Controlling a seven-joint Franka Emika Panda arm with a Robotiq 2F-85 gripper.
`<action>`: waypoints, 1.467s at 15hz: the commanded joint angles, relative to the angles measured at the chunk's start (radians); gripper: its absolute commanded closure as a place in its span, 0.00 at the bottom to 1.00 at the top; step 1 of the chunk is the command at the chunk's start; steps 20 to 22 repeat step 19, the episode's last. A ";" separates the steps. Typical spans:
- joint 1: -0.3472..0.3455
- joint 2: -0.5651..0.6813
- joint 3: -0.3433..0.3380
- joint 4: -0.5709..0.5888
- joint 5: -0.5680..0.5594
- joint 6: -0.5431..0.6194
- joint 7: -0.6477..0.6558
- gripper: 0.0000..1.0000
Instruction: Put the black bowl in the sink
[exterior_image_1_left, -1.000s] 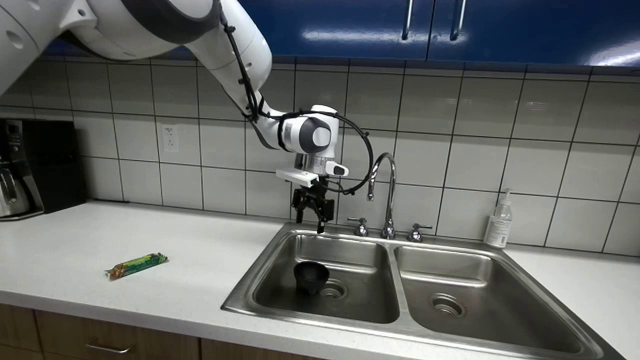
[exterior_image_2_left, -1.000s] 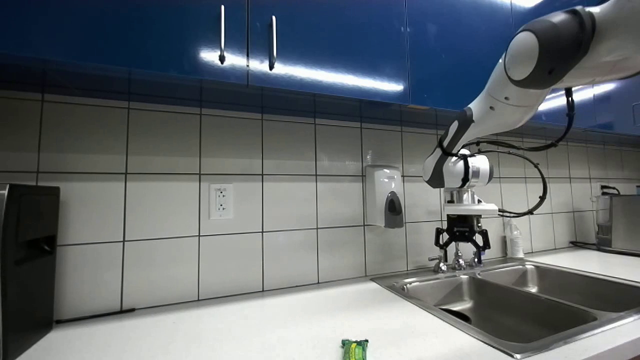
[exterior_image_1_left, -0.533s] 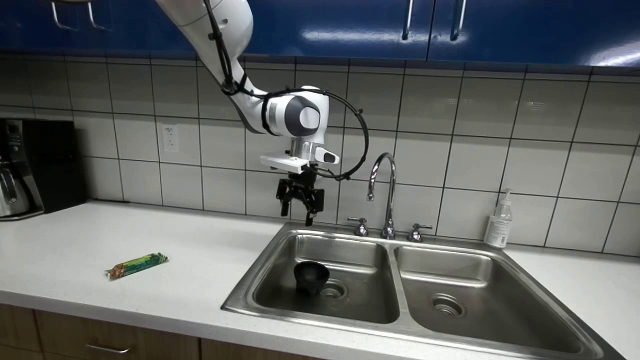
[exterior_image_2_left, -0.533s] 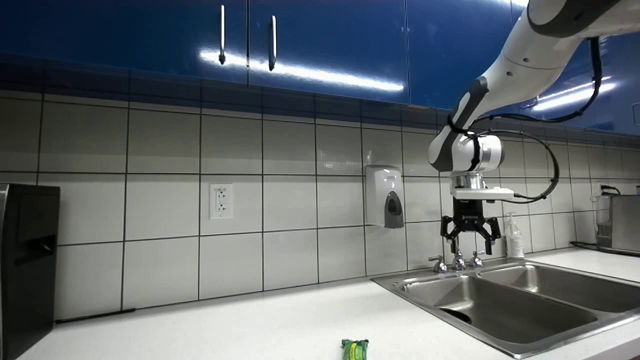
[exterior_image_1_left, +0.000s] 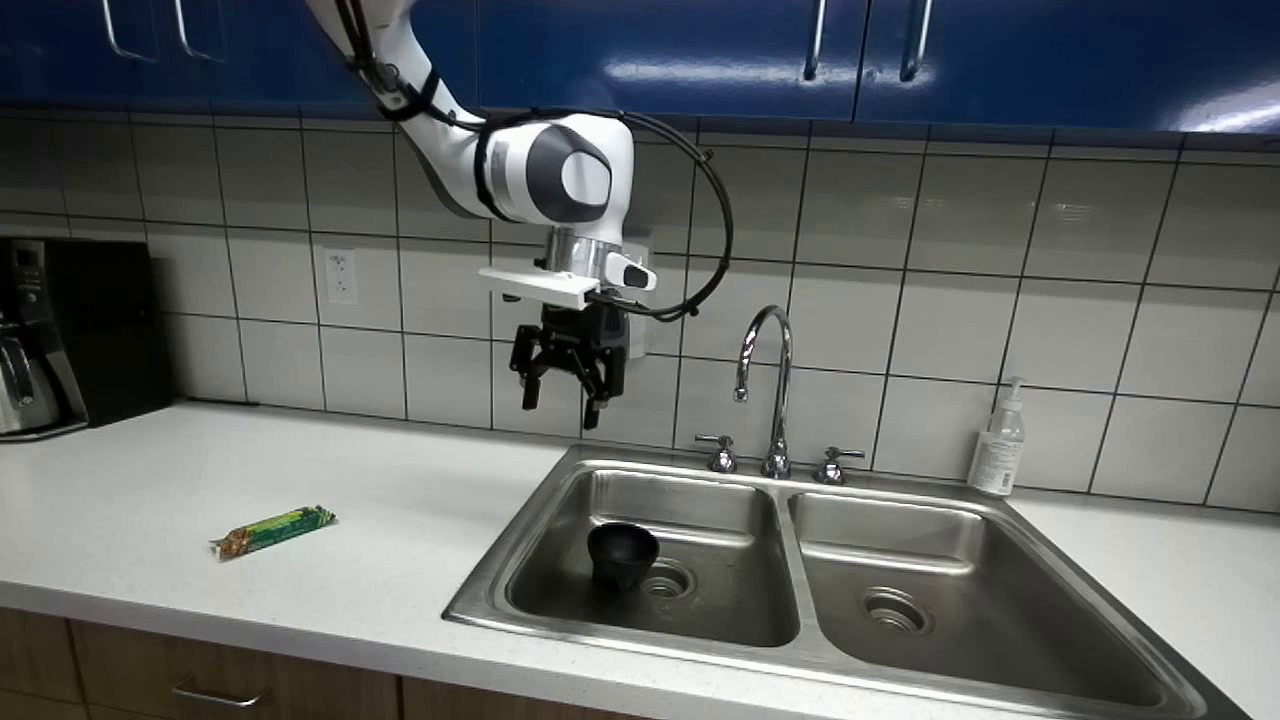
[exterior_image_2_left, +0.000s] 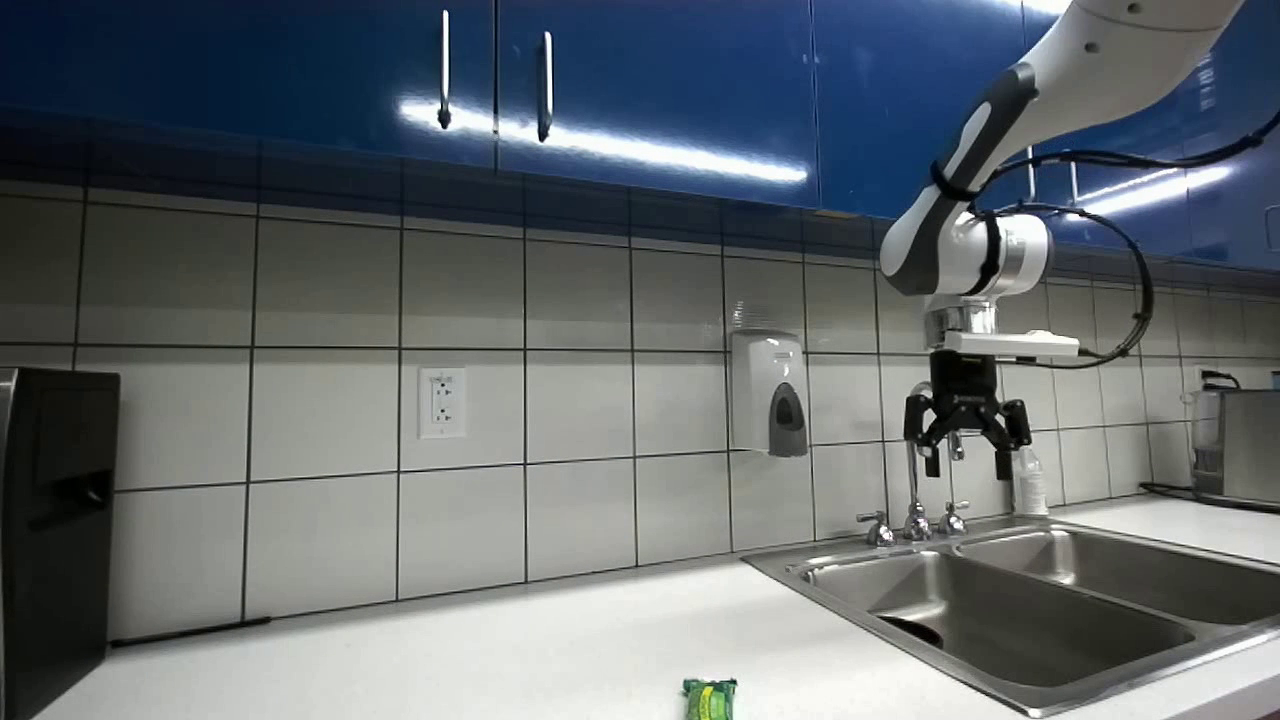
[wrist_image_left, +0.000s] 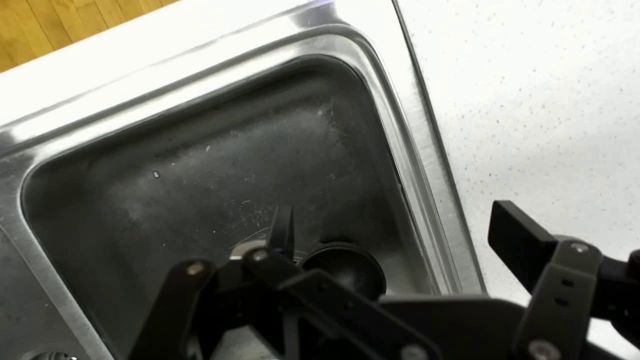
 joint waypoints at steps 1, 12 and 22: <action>0.009 -0.159 0.006 -0.127 -0.040 -0.021 -0.058 0.00; 0.067 -0.471 0.009 -0.350 -0.099 -0.073 -0.195 0.00; 0.085 -0.469 -0.003 -0.350 -0.083 -0.072 -0.192 0.00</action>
